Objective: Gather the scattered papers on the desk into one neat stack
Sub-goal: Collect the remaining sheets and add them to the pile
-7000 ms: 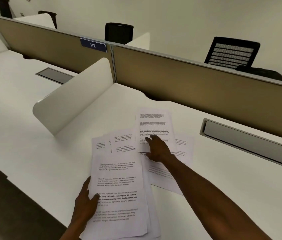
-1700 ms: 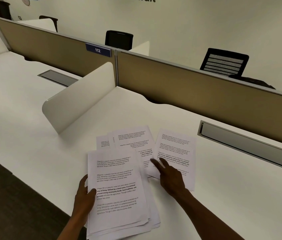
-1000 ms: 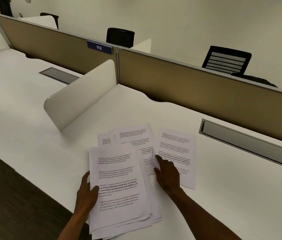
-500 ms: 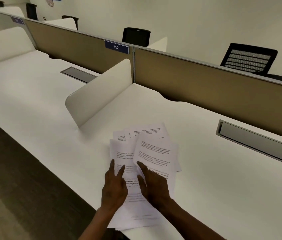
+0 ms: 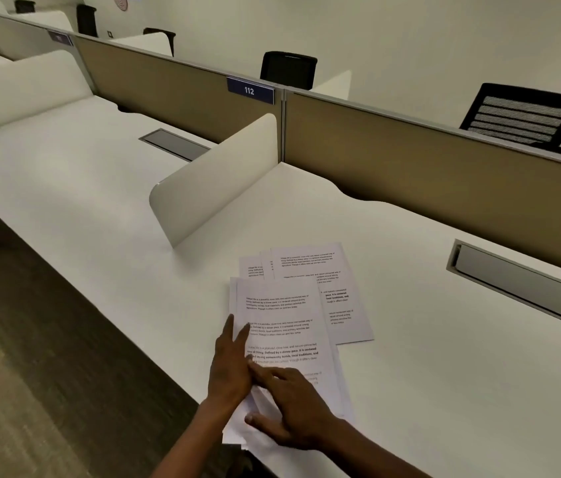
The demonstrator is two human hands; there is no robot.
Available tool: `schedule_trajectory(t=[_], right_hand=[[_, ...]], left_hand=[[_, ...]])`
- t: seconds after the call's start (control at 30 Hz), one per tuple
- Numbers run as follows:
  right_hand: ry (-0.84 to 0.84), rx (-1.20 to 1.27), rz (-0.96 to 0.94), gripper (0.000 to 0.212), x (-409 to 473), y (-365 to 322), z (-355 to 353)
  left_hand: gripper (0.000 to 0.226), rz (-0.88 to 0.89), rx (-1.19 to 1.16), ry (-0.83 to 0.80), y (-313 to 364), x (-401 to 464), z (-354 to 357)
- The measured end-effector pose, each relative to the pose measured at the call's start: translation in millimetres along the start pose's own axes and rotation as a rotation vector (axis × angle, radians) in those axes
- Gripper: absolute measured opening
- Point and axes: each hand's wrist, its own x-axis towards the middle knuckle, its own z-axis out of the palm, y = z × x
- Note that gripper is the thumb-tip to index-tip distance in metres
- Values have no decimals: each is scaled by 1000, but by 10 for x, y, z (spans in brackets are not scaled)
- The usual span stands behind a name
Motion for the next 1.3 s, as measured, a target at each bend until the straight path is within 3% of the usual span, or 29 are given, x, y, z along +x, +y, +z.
schedule_trajectory(t=[0.1,0.17,0.27,0.37,0.53,0.63,0.83,0.97,1.1,1.17,1.3], right_hand=[[176,-3,96,70,-88,156,-51],[303,-89,268,65,-102,307,-92],[272,-100,553,62,-119,523,-191],[212,-28,613,61,-182,658,-252],[443,262,795,57,-164,722,-435],[494,446,899,56,-106,774,-576],[442,448,921,43,-98,839,-660],[506,518,927,42,-126,883,-709],[547,801,907,61,-174,949,-847],[553,923,896,72,-205,1009,-936],[597,1033,946,87,-297,1132,-1125]], left_hand=[[67,104,201,-35,-2,1,6],[77,139,205,-26,32,-31,11],[91,159,178,9,103,-58,33],[88,258,195,77,203,-52,71],[76,589,388,157,491,-151,135],[74,773,490,230,559,-253,240],[76,753,492,169,530,-377,326],[72,764,321,213,635,-360,236],[60,763,-25,256,829,-357,137],[58,657,-290,213,896,-356,124],[53,258,-786,31,1004,-306,85]])
